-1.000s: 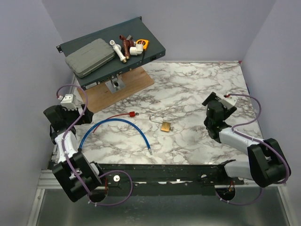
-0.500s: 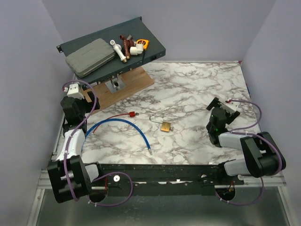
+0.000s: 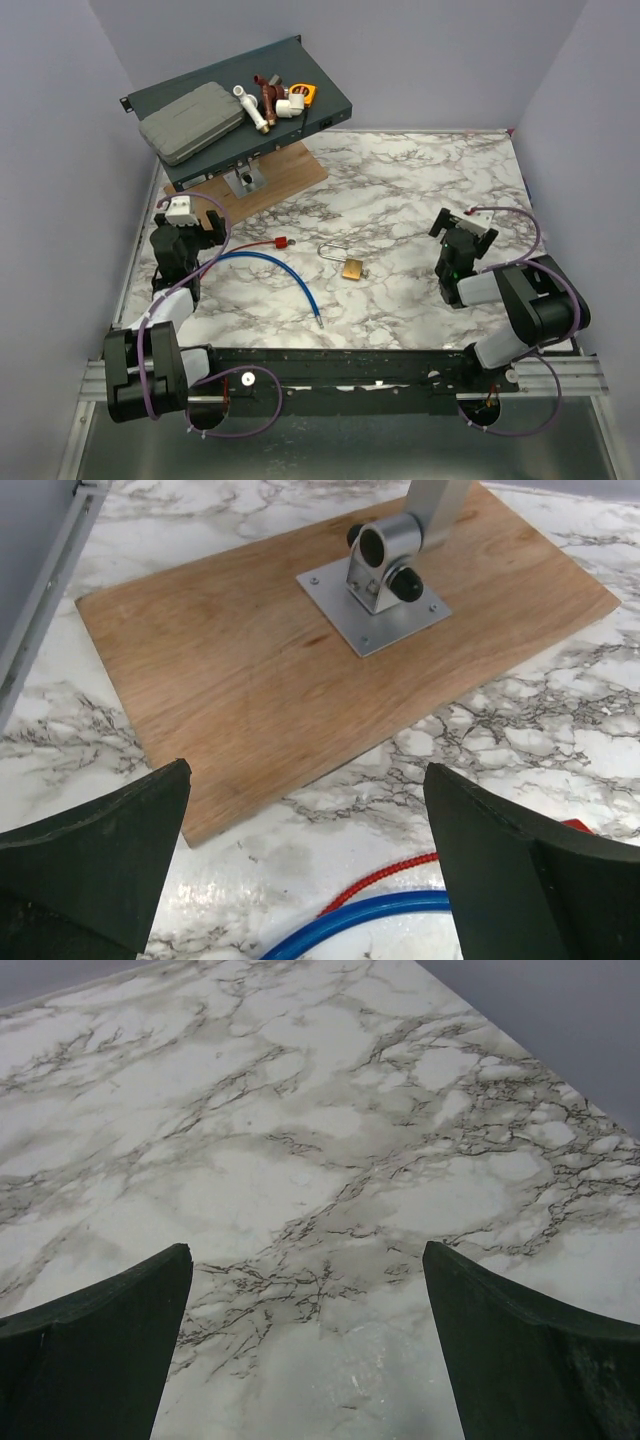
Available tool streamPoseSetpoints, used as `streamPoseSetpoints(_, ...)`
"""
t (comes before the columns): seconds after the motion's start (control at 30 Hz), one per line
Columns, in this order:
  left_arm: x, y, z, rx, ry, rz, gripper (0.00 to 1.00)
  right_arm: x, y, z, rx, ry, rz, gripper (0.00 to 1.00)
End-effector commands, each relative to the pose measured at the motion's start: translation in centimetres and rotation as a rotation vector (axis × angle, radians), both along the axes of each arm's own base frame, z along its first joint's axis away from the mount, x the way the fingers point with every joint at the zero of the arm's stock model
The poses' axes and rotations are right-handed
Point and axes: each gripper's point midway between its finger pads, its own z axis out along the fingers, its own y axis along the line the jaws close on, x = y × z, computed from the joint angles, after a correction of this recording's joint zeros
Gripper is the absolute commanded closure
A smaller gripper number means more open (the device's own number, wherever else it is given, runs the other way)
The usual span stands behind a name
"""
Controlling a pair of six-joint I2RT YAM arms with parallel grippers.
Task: Unlock with the key
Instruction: Reset both arms
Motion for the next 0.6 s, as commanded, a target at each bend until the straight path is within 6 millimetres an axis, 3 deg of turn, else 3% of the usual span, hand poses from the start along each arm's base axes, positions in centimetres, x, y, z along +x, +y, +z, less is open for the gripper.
streamPoseSetpoints(0.0,0.6,-0.9,2.4,0.049,-0.114,-0.053,0.01,1.5,0.9,0.6,-0.015,-0.034,0.056,0.0)
streamPoseSetpoints(0.1,0.2,-1.5,3.2,0.043,-0.178,-0.073,0.02,1.9,1.2,0.3,-0.04,-0.016,0.085,0.0)
streamPoseSetpoints(0.17,-0.7,-3.0,4.0,0.06,-0.275,-0.145,0.02,2.1,1.5,0.2,-0.041,-0.009,0.097,0.0)
streamPoseSetpoints(0.23,-1.0,-4.1,3.3,0.103,-0.306,-0.189,0.02,2.2,1.6,0.2,-0.039,-0.005,0.102,0.0)
streamPoseSetpoints(0.43,-0.3,-4.0,2.6,0.122,-0.302,-0.136,0.02,2.3,1.6,0.1,-0.04,-0.001,0.103,0.0)
streamPoseSetpoints(0.57,0.6,-4.0,2.0,0.123,-0.241,-0.119,0.02,2.4,2.8,0.0,-0.047,0.003,0.187,0.0)
